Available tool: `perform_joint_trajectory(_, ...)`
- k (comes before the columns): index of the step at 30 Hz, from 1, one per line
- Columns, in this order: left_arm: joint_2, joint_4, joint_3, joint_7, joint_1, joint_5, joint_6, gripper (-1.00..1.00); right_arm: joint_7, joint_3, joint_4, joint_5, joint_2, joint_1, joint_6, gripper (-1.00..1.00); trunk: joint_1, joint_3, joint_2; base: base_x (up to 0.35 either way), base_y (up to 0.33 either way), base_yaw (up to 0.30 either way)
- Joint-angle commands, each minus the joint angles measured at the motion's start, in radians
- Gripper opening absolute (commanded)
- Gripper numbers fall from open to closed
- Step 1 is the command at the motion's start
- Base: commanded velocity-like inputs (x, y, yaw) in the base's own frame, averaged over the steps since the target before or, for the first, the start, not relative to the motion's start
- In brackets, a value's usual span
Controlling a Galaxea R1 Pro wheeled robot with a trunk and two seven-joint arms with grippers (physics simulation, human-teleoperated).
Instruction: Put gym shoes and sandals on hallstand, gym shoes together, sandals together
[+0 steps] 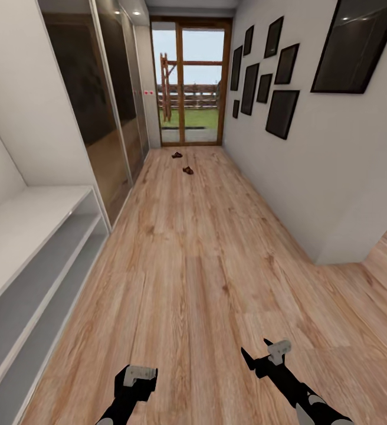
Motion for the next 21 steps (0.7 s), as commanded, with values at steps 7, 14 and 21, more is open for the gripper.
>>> perform_joint_trajectory(7,0.0,0.0,0.0,0.0,0.0,-0.001,0.0,1.0,0.0,0.0,0.0,0.0,0.0,0.0,0.0,1.0,0.0,0.0,0.0,0.337,0.0,0.0)
perform_joint_trajectory(14,0.0,0.0,0.0,0.0,0.0,-0.001,0.0,1.0,0.0,0.0,0.0,0.0,0.0,0.0,0.0,1.0,0.0,0.0,0.0,0.337,0.0,0.0)
perform_joint_trajectory(21,0.0,0.0,0.0,0.0,0.0,-0.001,0.0,1.0,0.0,0.0,0.0,0.0,0.0,0.0,0.0,1.0,0.0,0.0,0.0,0.337,0.0,0.0)
